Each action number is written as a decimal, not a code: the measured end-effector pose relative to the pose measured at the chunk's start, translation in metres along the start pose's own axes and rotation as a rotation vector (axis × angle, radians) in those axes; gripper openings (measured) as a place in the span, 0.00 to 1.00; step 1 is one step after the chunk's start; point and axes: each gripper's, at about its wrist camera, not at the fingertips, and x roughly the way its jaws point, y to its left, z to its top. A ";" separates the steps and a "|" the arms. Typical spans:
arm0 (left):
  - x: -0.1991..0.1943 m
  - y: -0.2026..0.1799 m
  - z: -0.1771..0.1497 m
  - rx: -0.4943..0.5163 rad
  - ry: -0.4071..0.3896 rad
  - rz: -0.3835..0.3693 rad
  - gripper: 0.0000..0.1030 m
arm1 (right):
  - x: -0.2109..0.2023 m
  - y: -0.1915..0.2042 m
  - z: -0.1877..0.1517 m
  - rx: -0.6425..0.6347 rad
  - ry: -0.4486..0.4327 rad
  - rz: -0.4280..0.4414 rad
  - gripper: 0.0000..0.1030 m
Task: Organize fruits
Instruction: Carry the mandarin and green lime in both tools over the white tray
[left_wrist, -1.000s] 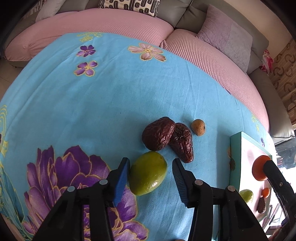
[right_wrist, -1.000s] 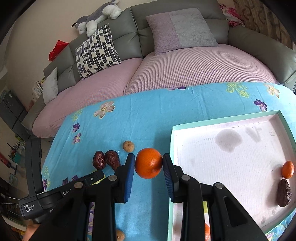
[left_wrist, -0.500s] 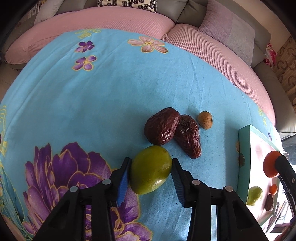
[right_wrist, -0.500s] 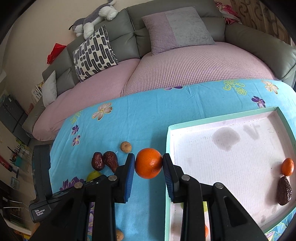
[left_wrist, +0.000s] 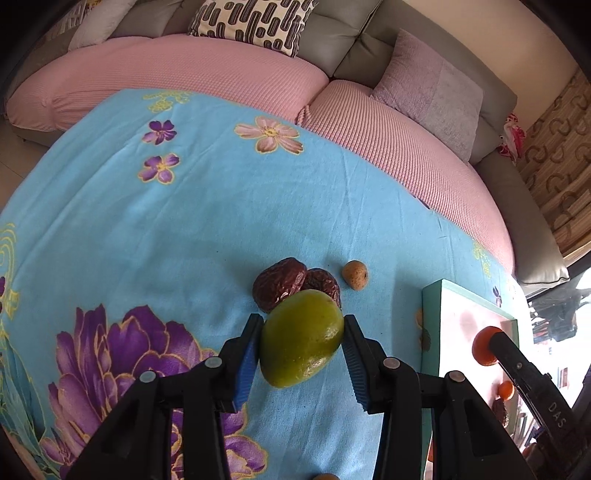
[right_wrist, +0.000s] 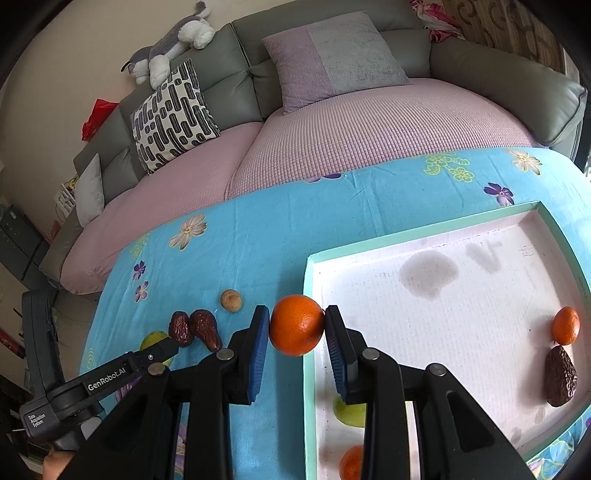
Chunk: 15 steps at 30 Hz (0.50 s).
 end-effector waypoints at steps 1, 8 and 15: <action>-0.003 -0.002 0.000 0.005 -0.005 -0.004 0.44 | -0.001 -0.004 0.001 0.004 -0.006 -0.019 0.31; -0.013 -0.025 0.000 0.047 -0.025 -0.027 0.44 | -0.015 -0.057 0.007 0.100 -0.037 -0.164 0.31; -0.018 -0.060 -0.009 0.138 -0.027 -0.075 0.44 | -0.041 -0.118 0.008 0.224 -0.072 -0.273 0.31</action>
